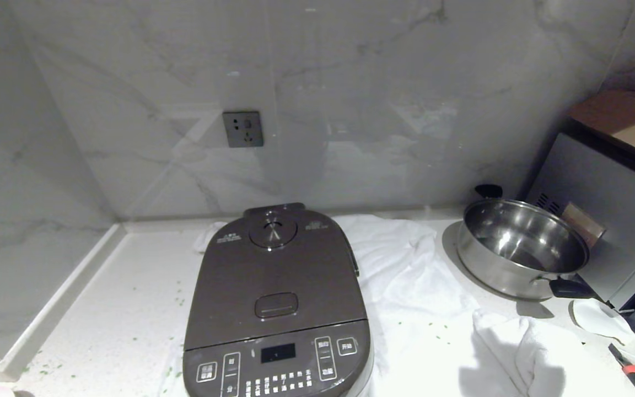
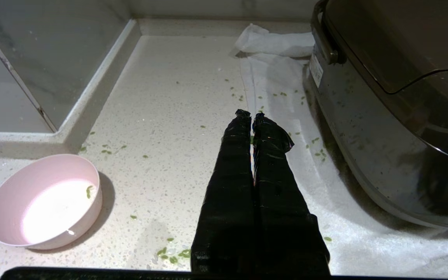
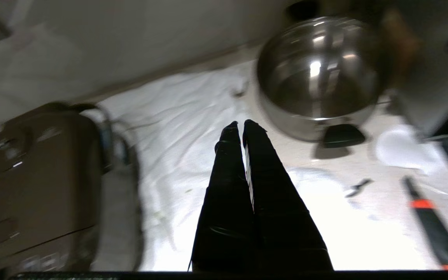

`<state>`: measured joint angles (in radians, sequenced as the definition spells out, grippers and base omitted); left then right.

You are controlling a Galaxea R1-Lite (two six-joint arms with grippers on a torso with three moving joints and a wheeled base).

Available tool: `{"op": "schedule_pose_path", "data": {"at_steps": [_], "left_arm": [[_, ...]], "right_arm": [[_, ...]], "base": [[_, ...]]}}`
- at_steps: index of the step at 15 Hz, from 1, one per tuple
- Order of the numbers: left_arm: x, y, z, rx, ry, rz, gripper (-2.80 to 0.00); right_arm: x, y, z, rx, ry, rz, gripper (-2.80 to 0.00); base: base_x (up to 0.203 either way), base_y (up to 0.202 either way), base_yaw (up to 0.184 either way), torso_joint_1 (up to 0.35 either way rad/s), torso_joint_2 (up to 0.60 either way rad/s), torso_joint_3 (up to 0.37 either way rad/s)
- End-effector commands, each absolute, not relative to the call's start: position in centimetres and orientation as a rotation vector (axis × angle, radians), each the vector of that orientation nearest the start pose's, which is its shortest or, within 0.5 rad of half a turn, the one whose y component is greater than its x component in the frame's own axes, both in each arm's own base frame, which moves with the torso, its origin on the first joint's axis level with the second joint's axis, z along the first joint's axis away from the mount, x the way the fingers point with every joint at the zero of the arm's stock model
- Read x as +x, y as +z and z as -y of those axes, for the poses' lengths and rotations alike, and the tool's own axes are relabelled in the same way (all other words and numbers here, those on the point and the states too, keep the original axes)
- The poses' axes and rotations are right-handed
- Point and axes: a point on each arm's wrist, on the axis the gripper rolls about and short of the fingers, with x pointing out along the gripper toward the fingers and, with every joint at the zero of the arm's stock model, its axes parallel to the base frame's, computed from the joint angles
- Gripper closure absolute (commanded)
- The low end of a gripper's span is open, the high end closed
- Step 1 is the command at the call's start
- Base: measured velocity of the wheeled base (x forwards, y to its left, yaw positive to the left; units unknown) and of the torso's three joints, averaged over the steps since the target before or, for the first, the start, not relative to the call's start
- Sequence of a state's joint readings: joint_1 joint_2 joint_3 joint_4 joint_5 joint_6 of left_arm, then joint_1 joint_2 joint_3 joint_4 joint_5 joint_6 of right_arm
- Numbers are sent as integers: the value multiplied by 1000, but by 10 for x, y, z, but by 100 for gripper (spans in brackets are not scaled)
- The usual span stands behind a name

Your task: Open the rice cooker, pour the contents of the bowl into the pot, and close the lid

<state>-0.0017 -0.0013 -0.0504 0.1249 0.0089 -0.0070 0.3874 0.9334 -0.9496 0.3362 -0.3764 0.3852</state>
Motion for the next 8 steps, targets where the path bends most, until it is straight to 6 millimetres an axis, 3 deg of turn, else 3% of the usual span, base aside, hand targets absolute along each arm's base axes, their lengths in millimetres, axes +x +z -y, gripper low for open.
{"op": "schedule_pose_path", "data": {"at_steps": [1, 8], "left_arm": [[-27, 76, 0, -7, 8, -74, 0], [-27, 76, 0, -9, 8, -74, 0]], "right_arm": [[55, 286, -7, 272, -138, -199, 0], [-20, 274, 11, 1, -243, 0, 0]], "base": [[0, 0, 0, 0, 0, 0], [0, 0, 0, 0, 0, 0]]}}
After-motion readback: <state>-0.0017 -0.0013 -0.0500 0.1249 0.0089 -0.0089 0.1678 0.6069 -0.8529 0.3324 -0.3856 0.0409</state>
